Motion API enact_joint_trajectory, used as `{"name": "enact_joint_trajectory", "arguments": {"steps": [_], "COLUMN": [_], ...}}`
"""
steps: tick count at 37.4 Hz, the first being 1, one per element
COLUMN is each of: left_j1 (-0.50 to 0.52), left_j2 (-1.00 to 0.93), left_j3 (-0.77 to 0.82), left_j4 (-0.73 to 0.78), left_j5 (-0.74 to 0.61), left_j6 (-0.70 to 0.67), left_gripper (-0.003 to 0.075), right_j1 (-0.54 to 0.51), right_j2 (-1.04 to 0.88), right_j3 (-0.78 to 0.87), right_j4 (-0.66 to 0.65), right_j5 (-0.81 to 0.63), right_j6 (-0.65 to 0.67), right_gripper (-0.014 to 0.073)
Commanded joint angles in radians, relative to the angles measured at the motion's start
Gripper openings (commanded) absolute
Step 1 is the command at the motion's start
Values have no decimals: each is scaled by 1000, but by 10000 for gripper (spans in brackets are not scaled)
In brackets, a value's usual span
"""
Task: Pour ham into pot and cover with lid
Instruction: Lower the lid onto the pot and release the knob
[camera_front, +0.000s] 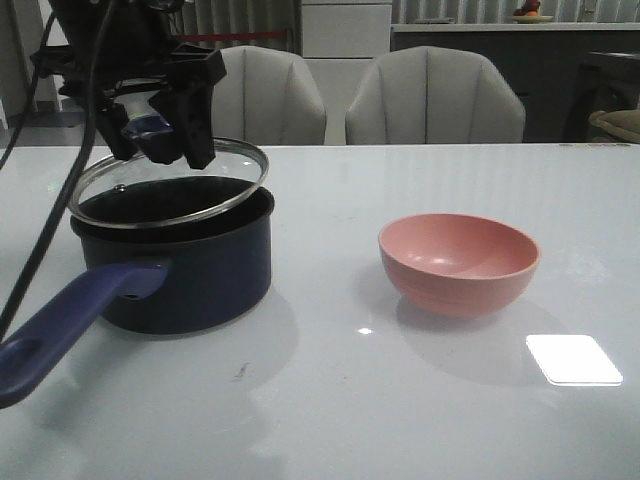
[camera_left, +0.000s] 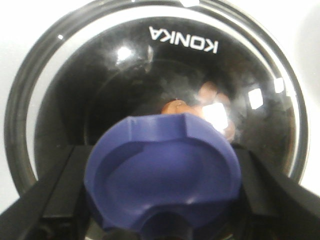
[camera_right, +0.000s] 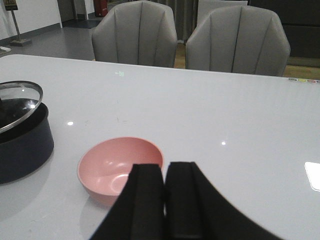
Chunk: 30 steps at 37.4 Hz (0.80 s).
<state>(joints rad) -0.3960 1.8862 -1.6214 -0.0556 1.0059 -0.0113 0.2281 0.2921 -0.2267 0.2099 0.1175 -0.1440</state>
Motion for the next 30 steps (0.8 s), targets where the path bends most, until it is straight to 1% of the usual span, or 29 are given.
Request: {"name": "enact_joint_trajectory", "arguments": {"steps": [1,14,16,22,25,30], "left_j1": [-8,-8,-8,-8,-8,-8], "left_j2": [-25,-10,-10,-10,-10,-10], "left_j3": [-36,-36,-36,-36,-38,-38], "left_j4": [-24,-18,-15,-2,6,8], "left_j5": [-31,-13,-4,42,68,93], "left_j6": [11,17,17,18,18,18], "left_gripper": [249,256,275,395,428,447], "right_j1": [0,0,0,0,0,0], "right_j2": [6,6,6,6,6,6], "right_j3": [-27,-27,-27,-27,-27,-27], "right_j4": [1,1,1,1,1,1], "right_j5": [-75,-75,-75,-75,-75,-75], "right_j6": [-8,-8,-8,-8,-8,-8], "right_gripper": [156,156,156,156,156,156]}}
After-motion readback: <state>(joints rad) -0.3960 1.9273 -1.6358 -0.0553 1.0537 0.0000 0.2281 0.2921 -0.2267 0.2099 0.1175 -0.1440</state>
